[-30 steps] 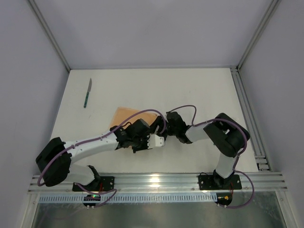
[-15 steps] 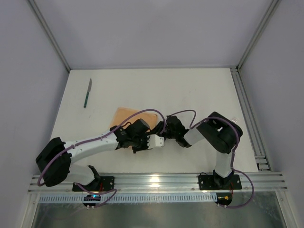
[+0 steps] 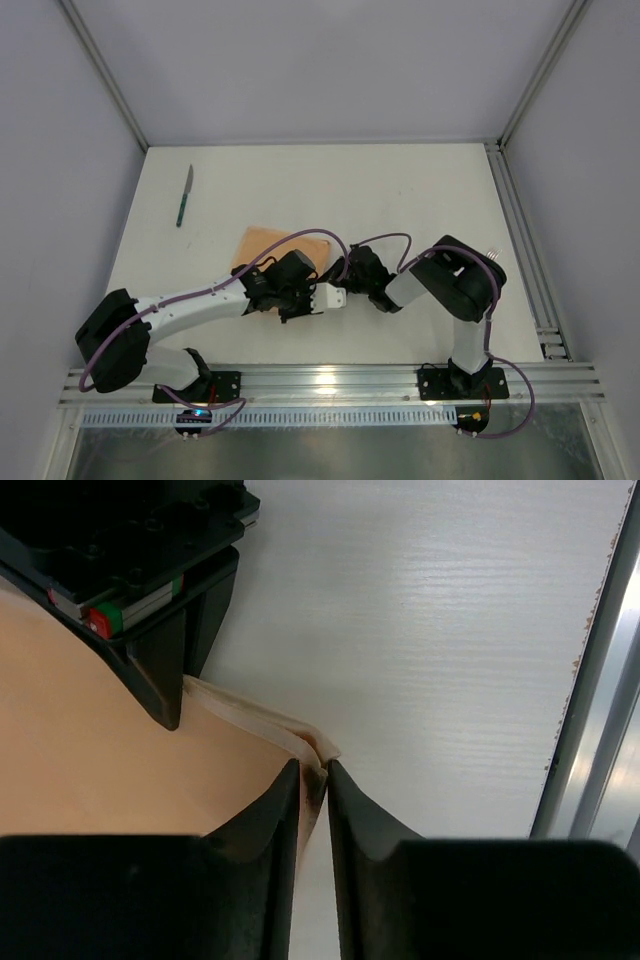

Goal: Fold the napkin into a case and place the utensils inside
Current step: Pick up the upper triangle-folded napkin from the center of the board.

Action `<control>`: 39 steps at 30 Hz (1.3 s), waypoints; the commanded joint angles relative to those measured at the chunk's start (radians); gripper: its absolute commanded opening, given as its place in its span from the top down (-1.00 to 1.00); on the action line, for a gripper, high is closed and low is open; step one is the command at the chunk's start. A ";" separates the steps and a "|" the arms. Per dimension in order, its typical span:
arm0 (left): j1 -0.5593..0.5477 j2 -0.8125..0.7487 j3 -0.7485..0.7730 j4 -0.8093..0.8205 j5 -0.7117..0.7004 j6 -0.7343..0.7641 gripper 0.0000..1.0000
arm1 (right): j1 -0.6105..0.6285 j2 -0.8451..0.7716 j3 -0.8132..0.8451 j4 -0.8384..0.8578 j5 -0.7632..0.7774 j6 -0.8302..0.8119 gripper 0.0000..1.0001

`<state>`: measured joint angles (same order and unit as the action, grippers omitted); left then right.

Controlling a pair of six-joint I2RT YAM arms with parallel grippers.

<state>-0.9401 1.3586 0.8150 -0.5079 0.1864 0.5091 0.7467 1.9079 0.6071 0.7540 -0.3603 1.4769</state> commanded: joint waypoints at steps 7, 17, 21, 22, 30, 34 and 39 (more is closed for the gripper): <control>0.004 -0.027 0.030 -0.003 0.064 0.006 -0.21 | 0.016 0.013 -0.009 0.033 0.037 0.063 0.93; -0.022 -0.035 -0.141 0.222 -0.116 0.071 -0.98 | 0.036 0.013 -0.021 0.091 0.063 0.155 0.93; -0.075 -0.036 -0.206 0.383 -0.261 0.094 -0.98 | 0.043 0.013 -0.023 0.117 0.067 0.197 0.93; -0.098 -0.038 -0.235 0.414 -0.286 0.092 -0.98 | 0.045 0.010 -0.024 0.117 0.072 0.203 0.92; -0.146 -0.049 -0.304 0.575 -0.438 0.083 -0.77 | 0.049 -0.012 -0.027 0.082 0.096 0.227 0.93; -0.186 -0.050 -0.339 0.631 -0.508 0.104 -0.67 | 0.051 -0.001 -0.032 0.105 0.093 0.247 0.92; -0.247 -0.059 -0.367 0.698 -0.587 0.137 -0.47 | 0.052 -0.007 -0.041 0.099 0.103 0.253 0.93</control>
<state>-1.1591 1.3209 0.4595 0.0975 -0.3229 0.6193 0.7895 1.9114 0.5888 0.8677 -0.2775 1.6840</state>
